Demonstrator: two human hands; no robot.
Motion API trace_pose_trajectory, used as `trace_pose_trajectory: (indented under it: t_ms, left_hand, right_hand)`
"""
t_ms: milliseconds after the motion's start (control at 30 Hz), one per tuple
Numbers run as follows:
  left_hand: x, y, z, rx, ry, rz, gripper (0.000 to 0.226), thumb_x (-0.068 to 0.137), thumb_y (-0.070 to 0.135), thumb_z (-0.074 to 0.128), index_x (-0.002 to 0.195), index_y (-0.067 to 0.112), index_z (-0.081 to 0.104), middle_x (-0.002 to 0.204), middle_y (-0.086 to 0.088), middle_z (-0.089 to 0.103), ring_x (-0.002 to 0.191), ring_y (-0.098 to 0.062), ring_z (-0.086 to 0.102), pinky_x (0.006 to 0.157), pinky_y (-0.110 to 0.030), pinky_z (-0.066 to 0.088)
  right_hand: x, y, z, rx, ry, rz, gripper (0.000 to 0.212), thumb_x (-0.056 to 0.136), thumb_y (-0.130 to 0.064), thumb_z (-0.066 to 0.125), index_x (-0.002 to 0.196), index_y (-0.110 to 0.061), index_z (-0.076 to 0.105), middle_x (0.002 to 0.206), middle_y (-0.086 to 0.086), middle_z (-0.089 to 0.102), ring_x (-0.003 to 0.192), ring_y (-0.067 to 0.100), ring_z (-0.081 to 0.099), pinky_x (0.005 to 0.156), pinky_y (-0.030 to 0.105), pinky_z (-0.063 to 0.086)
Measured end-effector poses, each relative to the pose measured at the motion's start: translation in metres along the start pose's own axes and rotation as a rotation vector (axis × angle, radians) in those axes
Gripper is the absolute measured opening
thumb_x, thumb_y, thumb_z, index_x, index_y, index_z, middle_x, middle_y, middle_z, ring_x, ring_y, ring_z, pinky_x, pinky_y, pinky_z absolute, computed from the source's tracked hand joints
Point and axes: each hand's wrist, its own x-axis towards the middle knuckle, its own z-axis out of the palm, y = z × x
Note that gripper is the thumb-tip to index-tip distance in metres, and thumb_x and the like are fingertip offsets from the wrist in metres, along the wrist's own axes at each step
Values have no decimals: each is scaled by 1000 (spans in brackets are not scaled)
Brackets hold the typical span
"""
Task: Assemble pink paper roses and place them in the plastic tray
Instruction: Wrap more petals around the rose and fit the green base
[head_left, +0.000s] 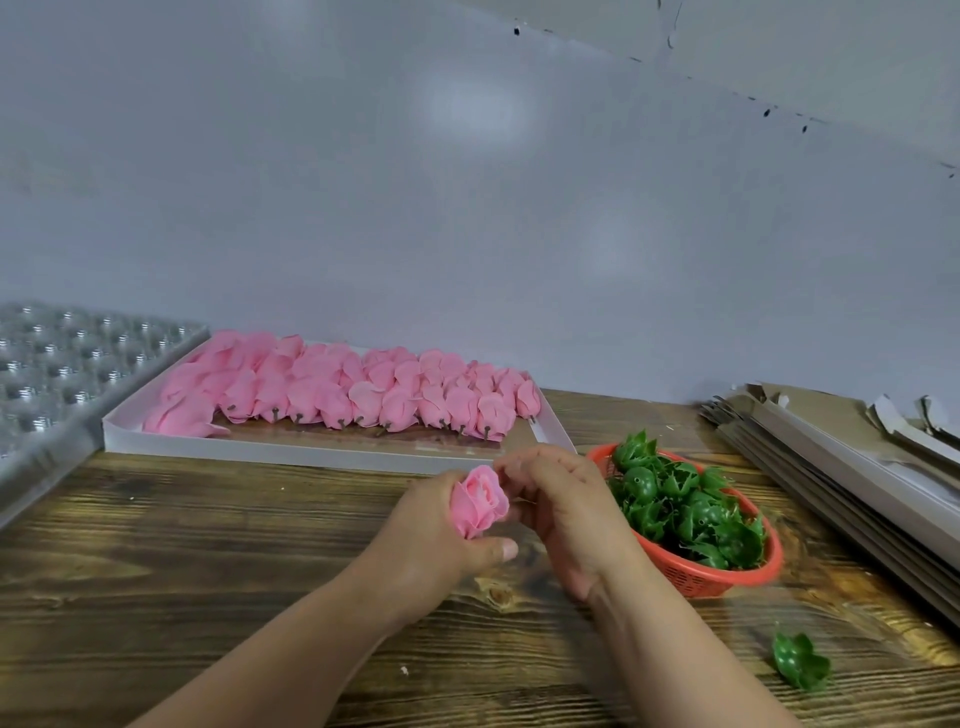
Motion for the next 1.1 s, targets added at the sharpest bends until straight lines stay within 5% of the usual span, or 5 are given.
trace_pose_trajectory:
  t_ms: [233,400,567,933,1100]
  left_hand:
    - [0,-3,0,89,-10,50,21,83,15,73,101,23,66,94,0,73,89,-15,70,88,-40,55]
    - [1,-3,1,107,-25,121,13,83,14,73,83,24,65,78,6,71,74,-8,67,73,-23,54]
    - [1,-3,1,80,-49,148,15,81,9,74,80,21,64,71,6,67,68,-4,62,67,-19,51]
    - [-1,0,0,97,-143,175,24,80,12,74,73,31,63,65,17,60,62,4,54,63,-12,43]
    - [-3,2,1,148,-163,192,38,81,10,74,67,44,63,63,23,60,61,7,54,60,-6,38]
  right_hand:
    - [-4,-2,3,-92,-85,12,22,82,0,61,66,-11,72,66,7,66,60,15,59,58,23,50]
    - [-4,-4,4,-102,-100,44,32,85,0,58,60,-16,68,61,3,63,55,11,55,52,19,46]
    - [-4,-4,6,-17,-107,175,22,88,-2,54,66,-7,58,56,5,55,47,10,50,41,18,41]
    - [-4,-8,1,-93,-185,83,25,81,4,61,66,-11,74,79,1,69,72,12,62,65,22,50]
    - [-4,-5,3,-70,-190,127,11,78,-10,68,67,-9,69,85,-1,67,72,9,60,66,22,50]
